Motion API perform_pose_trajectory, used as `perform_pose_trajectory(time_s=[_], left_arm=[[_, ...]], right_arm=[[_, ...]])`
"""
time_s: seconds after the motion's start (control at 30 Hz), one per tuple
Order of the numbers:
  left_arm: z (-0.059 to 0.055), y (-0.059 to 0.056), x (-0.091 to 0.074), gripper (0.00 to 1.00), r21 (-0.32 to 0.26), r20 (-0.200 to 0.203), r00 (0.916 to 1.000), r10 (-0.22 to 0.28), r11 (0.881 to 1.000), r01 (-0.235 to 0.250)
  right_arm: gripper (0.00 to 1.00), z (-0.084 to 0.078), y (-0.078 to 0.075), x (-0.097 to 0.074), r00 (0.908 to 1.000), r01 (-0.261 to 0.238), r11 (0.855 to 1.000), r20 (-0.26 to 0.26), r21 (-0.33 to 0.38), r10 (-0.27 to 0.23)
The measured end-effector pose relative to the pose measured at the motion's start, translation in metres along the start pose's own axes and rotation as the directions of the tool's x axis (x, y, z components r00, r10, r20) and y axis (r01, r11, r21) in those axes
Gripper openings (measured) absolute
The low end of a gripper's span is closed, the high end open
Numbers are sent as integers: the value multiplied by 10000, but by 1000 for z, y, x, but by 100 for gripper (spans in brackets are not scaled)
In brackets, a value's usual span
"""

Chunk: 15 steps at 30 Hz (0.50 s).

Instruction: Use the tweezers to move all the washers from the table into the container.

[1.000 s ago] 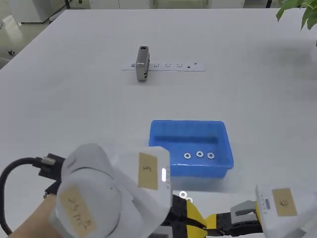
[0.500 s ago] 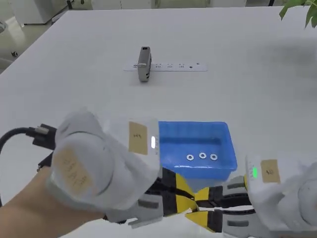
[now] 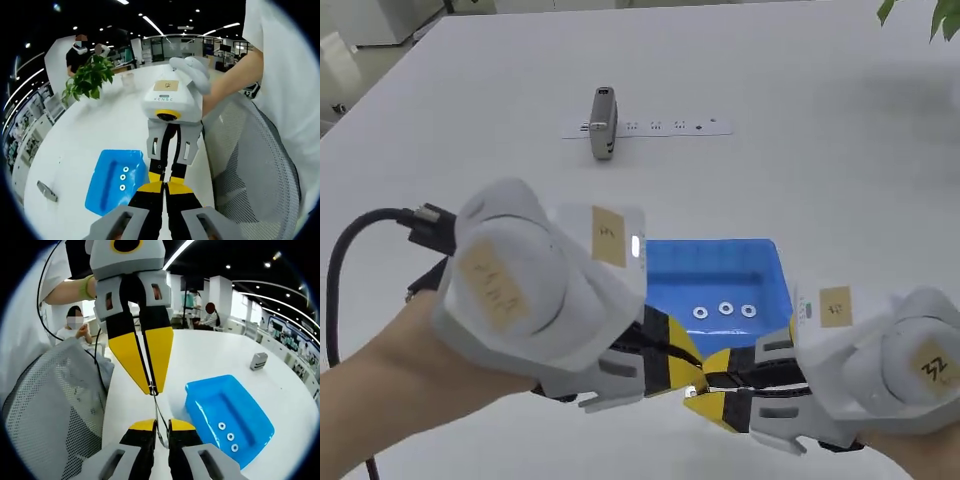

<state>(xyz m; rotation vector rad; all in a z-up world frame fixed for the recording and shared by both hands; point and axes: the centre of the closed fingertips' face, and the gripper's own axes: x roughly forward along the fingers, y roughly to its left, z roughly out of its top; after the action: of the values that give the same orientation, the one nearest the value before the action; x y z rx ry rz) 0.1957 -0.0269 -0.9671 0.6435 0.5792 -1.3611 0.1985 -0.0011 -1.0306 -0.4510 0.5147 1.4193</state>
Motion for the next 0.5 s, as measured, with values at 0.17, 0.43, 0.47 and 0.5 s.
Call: perform_pose_trajectory(time_s=[0.17, 0.43, 0.47, 0.5], left_arm=[[1, 2, 1, 0, -19, -159, 9998, -92, 10000, 92], [1, 1, 1, 0, -376, -378, 9978, -539, 9979, 525], [3, 2, 2, 0, -458, -223, 9984, -528, 9976, 518], [3, 3, 2, 0, -482, -190, 9983, -547, 9974, 537]], right_arm=[[5, -2, -1, 1, 10000, 16, 10000, 31, 60, -17], [5, -3, 3, 1, 9999, -163, 9997, 17, 167, 163], [5, -4, 2, 2, 9999, -107, 9998, 25, 150, 107], [5, -5, 1, 2, 10000, -83, 9998, 12, 169, 82]])
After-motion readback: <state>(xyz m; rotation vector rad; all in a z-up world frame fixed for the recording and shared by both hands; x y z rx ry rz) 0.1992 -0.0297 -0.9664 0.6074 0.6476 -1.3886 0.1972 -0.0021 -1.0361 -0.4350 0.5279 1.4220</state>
